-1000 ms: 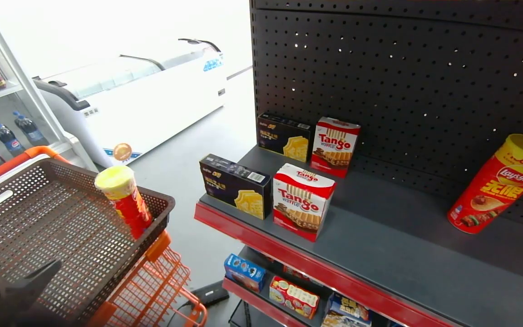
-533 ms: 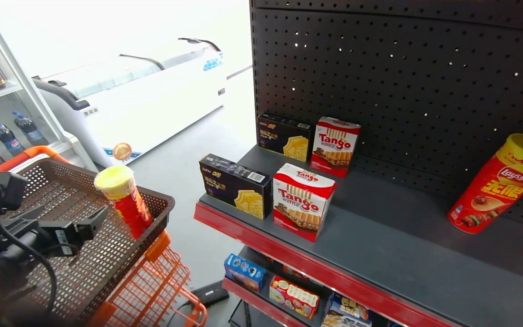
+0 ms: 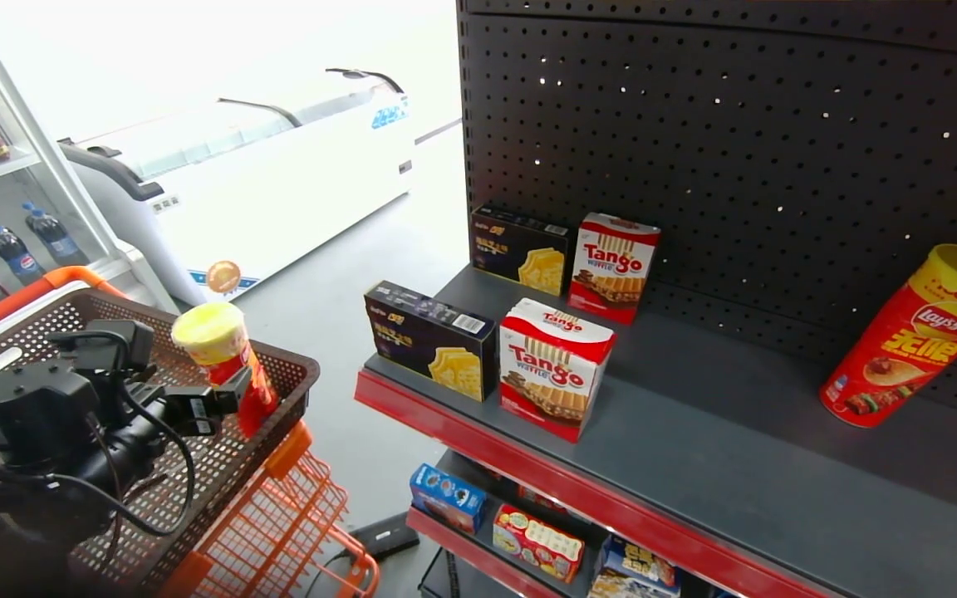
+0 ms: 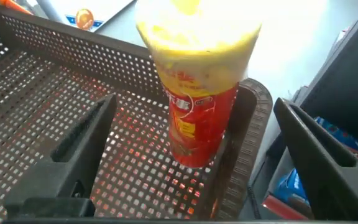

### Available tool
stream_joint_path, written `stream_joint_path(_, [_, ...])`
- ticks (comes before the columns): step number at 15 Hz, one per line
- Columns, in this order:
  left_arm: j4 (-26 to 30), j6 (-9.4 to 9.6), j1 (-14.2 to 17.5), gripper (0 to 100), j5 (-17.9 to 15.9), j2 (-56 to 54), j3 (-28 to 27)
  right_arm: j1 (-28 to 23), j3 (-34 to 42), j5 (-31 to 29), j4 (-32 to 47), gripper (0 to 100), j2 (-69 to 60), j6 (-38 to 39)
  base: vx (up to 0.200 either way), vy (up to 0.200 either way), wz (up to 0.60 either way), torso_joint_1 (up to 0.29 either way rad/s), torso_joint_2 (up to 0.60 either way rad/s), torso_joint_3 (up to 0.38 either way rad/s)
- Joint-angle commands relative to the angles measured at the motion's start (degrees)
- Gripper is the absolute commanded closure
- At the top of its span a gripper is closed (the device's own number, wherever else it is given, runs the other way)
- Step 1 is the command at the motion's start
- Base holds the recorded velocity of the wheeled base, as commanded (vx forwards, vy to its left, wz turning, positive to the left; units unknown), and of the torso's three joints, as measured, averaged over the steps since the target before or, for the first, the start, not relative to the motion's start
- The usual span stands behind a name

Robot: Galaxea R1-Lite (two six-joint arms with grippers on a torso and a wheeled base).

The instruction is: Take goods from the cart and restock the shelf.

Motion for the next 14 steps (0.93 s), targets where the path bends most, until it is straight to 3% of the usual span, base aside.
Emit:
stream_joint_path(1, [-0.25,0.00,0.13,0,-0.03,5.96,-3.50,0.01,0.00,-0.02,0.00,0,0.06,-0.01,0.000,0.000,0.00,0.000,0.00,0.000])
stream_joint_path(10, [-1.66,0.08,0.49,0,-0.11,16.24,-15.54,0.01,0.00,-0.02,0.00,0,0.06,-0.01,0.000,0.000,0.00,0.000,0.00,0.000])
stream_joint_path(11, [-1.74,0.00,0.49,100,-0.11,17.03,-17.04,0.01,0.00,-0.02,0.00,0,0.06,-0.01,0.000,0.000,0.00,0.000,0.00,0.000])
stream_joint_path(13, [-1.13,0.35,0.40,100,-0.20,17.30,-19.32,0.01,0.00,-0.02,0.00,0,0.06,-0.01,0.000,0.000,0.00,0.000,0.00,0.000])
stream_joint_path(14, [-0.87,1.75,0.40,100,-0.29,17.21,-19.94,0.01,0.00,-0.02,0.00,0,0.06,-0.01,0.000,0.000,0.00,0.000,0.00,0.000])
